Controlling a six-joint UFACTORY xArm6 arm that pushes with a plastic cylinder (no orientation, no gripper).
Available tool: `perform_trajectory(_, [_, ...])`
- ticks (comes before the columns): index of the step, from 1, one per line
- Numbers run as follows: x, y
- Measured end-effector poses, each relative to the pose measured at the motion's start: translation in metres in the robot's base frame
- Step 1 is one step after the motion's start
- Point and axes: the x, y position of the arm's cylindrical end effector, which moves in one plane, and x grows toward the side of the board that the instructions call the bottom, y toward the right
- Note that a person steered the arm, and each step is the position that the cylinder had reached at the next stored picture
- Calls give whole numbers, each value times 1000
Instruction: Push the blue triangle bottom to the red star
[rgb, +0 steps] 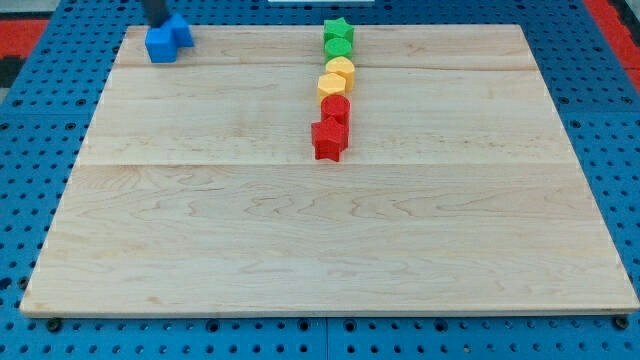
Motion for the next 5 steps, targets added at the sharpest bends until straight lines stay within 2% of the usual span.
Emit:
perform_trajectory(4, [16,79])
perform_trajectory(5, [71,82])
